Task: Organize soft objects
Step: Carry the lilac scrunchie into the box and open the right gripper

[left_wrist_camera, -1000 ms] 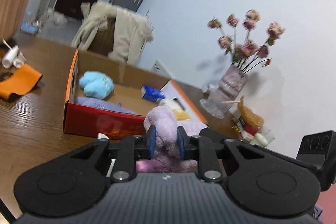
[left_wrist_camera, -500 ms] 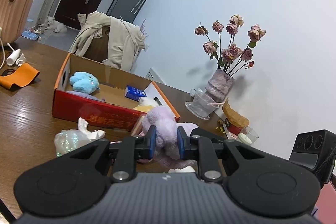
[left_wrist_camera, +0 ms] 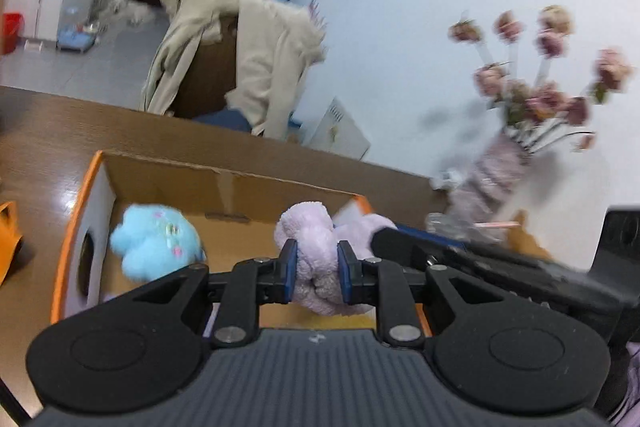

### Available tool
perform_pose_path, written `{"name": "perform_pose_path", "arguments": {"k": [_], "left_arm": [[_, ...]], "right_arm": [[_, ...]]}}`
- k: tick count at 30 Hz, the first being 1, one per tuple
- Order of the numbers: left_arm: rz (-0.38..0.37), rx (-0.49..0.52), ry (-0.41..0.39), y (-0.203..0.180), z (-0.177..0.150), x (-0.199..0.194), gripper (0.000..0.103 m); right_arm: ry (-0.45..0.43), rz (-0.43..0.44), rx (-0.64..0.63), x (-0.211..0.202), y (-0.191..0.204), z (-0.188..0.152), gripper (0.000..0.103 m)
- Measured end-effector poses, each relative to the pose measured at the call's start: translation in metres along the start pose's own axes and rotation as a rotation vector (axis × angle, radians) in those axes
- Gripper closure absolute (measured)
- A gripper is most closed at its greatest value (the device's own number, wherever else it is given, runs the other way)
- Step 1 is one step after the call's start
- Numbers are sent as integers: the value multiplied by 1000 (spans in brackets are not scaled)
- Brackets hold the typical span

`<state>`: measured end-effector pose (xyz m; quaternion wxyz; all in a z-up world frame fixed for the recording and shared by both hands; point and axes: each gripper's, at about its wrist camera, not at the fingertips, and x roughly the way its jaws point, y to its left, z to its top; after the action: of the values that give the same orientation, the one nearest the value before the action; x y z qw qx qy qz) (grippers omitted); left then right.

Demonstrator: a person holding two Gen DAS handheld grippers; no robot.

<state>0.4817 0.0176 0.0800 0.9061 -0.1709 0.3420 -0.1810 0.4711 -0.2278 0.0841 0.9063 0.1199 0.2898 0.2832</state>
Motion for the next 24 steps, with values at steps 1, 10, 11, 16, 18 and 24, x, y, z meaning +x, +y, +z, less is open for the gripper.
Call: {"name": "perform_pose_path", "arguments": {"k": [1, 10, 11, 16, 18, 24], "left_arm": [[16, -17, 13, 11, 9, 18, 82], [196, -48, 105, 79, 28, 112, 55], [185, -42, 115, 80, 27, 111, 53], [184, -17, 98, 76, 30, 89, 42], [179, 2, 86, 66, 34, 71, 42], [166, 136, -1, 16, 38, -21, 34]], "right_arm": [[35, -4, 15, 25, -9, 10, 81], [259, -90, 115, 181, -56, 10, 77], [258, -102, 109, 184, -57, 8, 76], [269, -145, 83, 176, -51, 10, 53], [236, -149, 66, 157, -43, 19, 53], [115, -144, -9, 54, -10, 49, 52]]}}
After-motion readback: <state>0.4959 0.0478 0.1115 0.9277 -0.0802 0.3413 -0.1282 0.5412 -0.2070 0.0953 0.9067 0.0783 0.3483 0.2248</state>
